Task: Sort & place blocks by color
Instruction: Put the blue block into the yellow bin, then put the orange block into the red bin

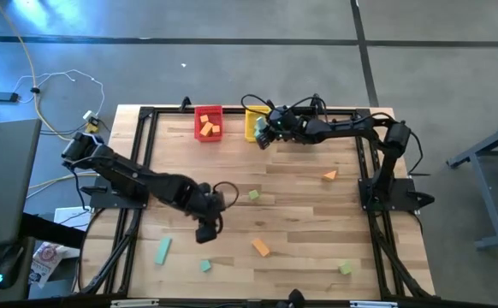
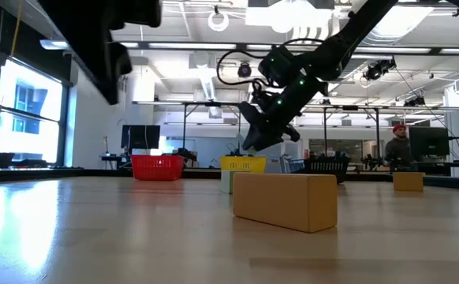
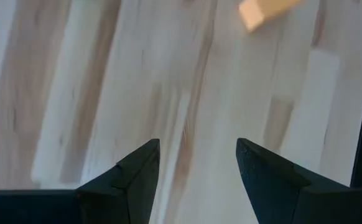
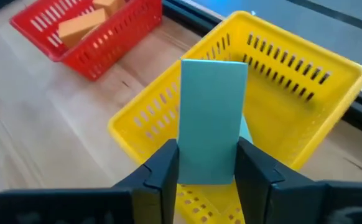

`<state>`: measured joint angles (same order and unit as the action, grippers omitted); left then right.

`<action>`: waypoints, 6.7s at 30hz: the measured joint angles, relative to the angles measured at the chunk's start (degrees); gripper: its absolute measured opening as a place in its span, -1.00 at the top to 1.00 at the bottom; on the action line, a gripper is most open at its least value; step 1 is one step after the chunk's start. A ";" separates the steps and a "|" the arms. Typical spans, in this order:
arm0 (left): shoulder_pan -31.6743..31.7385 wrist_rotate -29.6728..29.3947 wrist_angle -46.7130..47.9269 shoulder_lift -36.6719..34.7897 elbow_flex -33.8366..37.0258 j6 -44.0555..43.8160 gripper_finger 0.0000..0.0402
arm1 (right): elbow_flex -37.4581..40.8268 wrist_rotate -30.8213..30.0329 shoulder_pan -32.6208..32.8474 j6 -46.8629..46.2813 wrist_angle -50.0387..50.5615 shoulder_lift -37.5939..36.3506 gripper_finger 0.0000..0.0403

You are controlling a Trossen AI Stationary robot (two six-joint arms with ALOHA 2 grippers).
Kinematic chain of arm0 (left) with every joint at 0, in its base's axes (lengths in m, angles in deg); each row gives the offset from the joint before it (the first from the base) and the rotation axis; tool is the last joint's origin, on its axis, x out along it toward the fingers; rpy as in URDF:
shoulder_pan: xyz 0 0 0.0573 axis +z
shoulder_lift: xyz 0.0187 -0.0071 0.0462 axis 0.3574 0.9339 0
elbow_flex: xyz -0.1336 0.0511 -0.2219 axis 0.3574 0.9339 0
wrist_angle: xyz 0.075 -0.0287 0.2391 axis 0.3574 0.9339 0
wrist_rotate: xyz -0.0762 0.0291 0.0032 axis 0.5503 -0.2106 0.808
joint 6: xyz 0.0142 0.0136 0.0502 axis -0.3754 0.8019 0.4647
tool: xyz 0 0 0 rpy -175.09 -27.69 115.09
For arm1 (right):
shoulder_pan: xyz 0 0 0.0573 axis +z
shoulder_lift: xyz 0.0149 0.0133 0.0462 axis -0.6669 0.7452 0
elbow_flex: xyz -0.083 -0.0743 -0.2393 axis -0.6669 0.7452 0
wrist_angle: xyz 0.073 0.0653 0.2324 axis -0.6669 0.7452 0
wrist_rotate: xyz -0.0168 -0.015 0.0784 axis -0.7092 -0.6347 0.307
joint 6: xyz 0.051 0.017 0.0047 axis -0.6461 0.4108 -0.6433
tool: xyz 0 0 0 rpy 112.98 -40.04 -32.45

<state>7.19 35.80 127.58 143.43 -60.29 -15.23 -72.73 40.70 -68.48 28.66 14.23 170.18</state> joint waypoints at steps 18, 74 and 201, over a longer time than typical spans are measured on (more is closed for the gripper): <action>-11.51 -3.07 13.56 0.00 0.00 -23.53 0.02 | 0.00 -0.12 -0.26 2.15 0.44 -0.01 0.39; -8.27 -13.55 14.77 -0.02 0.02 -17.37 0.02 | -20.61 -0.38 16.83 13.87 75.48 -2.94 -0.16; 16.18 -24.06 21.73 -0.02 0.02 17.14 0.02 | -1.65 1.43 19.31 11.88 59.04 -8.02 0.66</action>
<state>23.37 11.74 149.31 143.41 -60.27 1.92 -74.38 42.13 -49.17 40.54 73.27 162.16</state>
